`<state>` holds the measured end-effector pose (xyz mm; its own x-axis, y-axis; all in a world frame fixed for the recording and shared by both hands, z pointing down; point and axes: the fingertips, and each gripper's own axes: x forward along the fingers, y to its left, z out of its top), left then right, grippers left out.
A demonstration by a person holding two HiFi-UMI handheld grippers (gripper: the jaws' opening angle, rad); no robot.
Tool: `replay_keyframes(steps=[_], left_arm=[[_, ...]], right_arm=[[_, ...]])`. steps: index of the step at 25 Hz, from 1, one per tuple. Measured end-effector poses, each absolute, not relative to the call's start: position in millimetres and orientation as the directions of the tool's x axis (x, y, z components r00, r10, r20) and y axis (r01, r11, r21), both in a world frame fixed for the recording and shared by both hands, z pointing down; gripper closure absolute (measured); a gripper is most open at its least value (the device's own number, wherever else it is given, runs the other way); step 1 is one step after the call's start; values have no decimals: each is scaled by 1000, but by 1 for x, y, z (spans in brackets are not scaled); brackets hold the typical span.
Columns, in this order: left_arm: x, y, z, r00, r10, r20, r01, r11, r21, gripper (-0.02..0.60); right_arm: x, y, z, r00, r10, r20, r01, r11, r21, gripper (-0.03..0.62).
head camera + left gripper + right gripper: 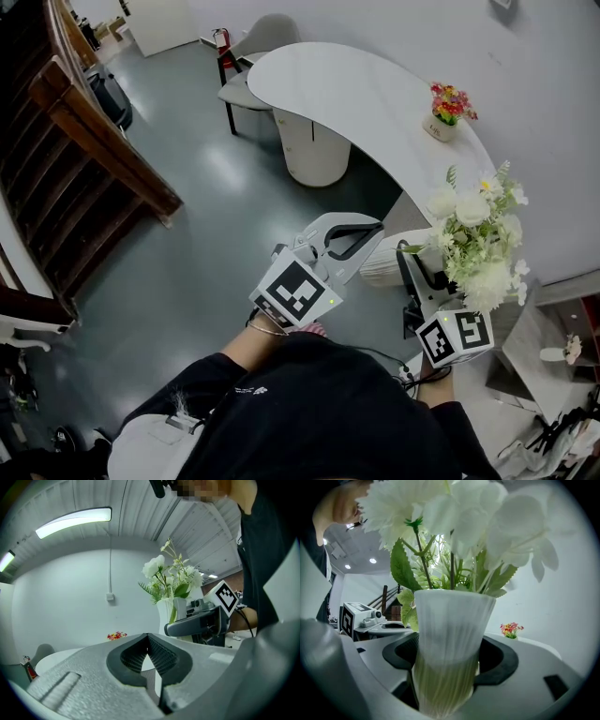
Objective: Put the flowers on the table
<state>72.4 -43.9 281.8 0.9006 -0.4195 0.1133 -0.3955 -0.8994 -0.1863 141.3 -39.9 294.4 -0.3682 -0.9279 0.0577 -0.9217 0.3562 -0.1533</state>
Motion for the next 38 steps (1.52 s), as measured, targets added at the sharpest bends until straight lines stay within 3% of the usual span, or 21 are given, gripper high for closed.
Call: replay_keyframes(steps=[38], left_arm=[[73, -45, 282, 920, -383, 82, -367, -916, -161, 583]], right_arm=[[135, -41, 277, -359, -932, 53, -928, 350, -128, 229]])
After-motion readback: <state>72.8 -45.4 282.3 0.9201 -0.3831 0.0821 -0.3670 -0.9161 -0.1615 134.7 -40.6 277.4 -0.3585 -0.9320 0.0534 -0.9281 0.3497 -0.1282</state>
